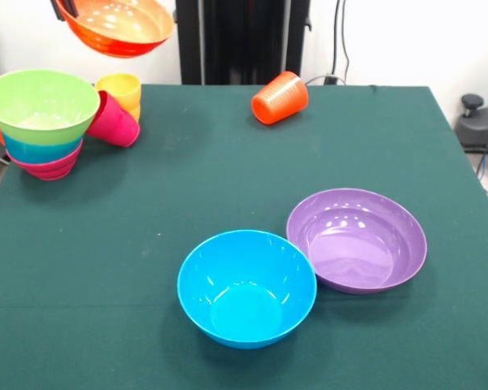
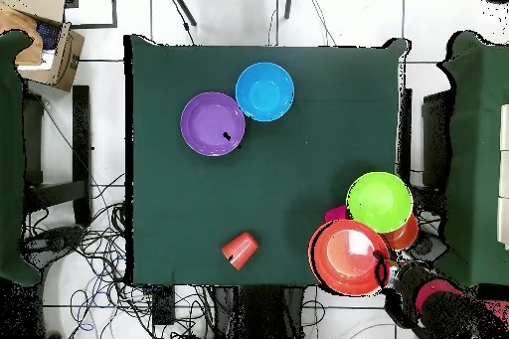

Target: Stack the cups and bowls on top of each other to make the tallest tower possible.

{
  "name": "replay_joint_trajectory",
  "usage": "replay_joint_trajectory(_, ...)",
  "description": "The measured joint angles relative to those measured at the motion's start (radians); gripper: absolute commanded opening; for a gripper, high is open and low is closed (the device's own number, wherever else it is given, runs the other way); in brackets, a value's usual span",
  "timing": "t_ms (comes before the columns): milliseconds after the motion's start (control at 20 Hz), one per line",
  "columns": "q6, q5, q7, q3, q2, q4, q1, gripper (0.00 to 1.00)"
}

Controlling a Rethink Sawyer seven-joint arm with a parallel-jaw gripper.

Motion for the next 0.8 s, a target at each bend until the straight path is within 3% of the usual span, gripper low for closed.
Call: replay_joint_trajectory(800,0.147,0.007,-0.122,0.006,0.006,-0.068,-0.08,0.0)
